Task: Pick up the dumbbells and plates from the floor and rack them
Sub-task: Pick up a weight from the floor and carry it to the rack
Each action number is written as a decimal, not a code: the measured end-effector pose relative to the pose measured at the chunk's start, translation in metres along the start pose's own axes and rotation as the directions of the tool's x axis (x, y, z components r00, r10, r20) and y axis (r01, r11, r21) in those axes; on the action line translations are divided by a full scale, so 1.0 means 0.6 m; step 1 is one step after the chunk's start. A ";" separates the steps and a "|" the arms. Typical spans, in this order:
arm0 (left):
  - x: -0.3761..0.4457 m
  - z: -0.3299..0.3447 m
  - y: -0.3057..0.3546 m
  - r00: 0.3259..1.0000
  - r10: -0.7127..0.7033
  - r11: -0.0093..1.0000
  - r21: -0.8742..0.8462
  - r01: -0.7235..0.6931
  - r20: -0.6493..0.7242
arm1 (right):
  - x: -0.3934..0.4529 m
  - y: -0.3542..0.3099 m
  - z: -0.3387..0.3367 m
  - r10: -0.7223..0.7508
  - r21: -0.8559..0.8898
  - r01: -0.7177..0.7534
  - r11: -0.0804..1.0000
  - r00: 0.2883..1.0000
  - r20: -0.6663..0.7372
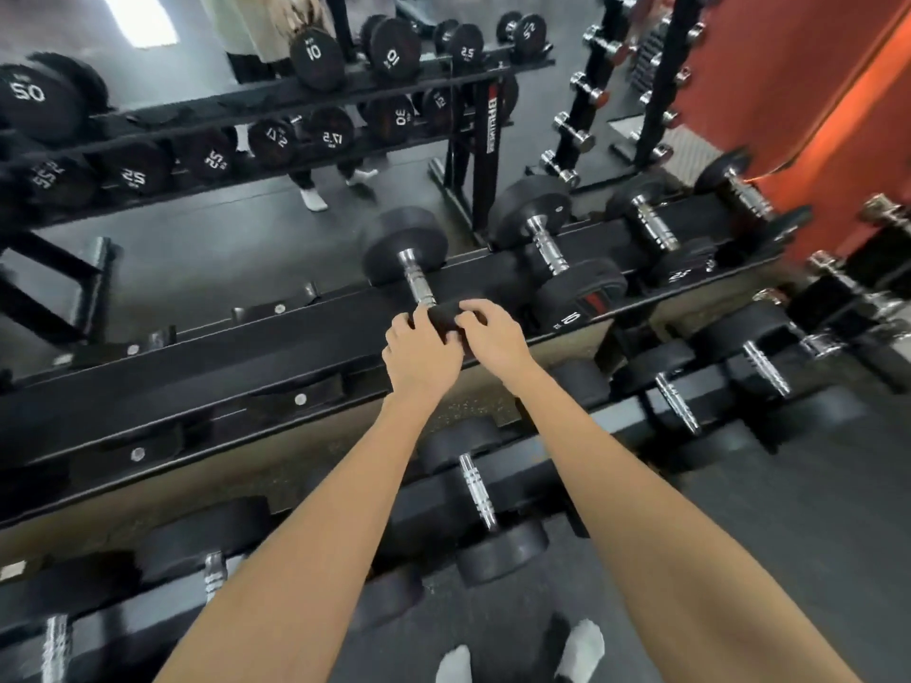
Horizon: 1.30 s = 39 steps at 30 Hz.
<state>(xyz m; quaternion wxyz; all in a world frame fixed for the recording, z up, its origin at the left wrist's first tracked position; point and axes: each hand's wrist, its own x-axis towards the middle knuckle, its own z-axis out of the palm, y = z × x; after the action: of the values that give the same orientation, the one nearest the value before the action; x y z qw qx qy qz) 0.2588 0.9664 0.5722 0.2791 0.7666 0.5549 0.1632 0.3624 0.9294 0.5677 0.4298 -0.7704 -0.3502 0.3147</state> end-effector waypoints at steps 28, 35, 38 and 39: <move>-0.947 0.185 0.063 0.090 0.578 0.751 -0.484 -0.450 0.811 | -1.188 0.347 -0.163 0.680 0.696 0.025 0.717 0.190 -0.708; -1.133 0.233 0.082 -0.097 0.483 0.711 -0.455 -0.537 0.870 | -1.375 0.422 -0.162 0.750 0.748 0.078 0.660 0.006 -0.662; -1.184 0.280 0.115 -0.123 0.430 0.721 -0.422 -0.549 0.894 | -1.398 0.466 -0.200 0.771 0.767 0.088 0.635 -0.007 -0.637; -1.196 0.299 0.127 -0.132 0.413 0.724 -0.413 -0.553 0.901 | -1.399 0.483 -0.216 0.783 0.779 0.094 0.620 -0.007 -0.622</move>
<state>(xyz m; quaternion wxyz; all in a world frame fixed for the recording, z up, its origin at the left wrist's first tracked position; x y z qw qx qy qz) 0.1795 0.2289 0.5197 0.4467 0.8293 -0.0918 -0.3230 0.0749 0.0803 0.5221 0.6659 -0.6359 0.3836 -0.0710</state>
